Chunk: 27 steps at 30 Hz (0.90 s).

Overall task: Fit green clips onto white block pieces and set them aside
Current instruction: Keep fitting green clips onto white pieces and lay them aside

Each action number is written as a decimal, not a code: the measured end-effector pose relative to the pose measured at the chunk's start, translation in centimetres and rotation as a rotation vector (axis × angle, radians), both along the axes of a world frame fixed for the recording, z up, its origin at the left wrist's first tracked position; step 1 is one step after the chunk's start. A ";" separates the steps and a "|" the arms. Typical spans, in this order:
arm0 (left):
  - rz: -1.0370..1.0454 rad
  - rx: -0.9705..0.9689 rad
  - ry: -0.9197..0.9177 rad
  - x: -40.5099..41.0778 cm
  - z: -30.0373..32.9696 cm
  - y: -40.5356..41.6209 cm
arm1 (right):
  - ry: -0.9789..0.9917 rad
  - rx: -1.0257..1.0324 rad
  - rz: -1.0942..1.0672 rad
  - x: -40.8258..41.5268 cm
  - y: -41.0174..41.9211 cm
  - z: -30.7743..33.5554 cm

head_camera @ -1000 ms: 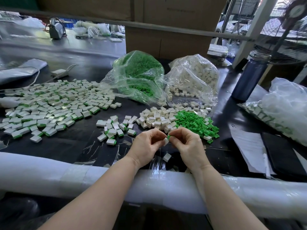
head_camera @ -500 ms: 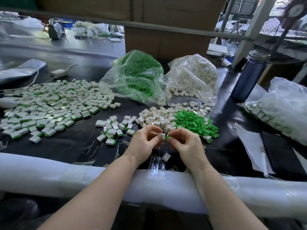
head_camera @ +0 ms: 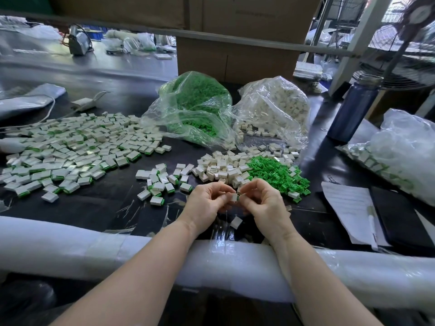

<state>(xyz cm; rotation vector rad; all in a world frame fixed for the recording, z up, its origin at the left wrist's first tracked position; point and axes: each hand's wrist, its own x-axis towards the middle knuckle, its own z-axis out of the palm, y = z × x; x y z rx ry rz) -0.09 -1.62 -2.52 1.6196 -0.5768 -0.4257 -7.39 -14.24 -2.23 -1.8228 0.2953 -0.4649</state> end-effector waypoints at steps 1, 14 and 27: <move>0.000 -0.004 0.004 0.0 0.0 0.0 | 0.002 -0.007 0.000 0.0 0.0 0.0; -0.008 0.047 -0.060 -0.1 -0.3 -0.1 | 0.023 -0.019 0.039 0.2 -0.1 -0.1; -0.032 0.071 -0.092 0.0 -0.1 -0.1 | 0.015 0.002 0.074 0.1 -0.3 0.0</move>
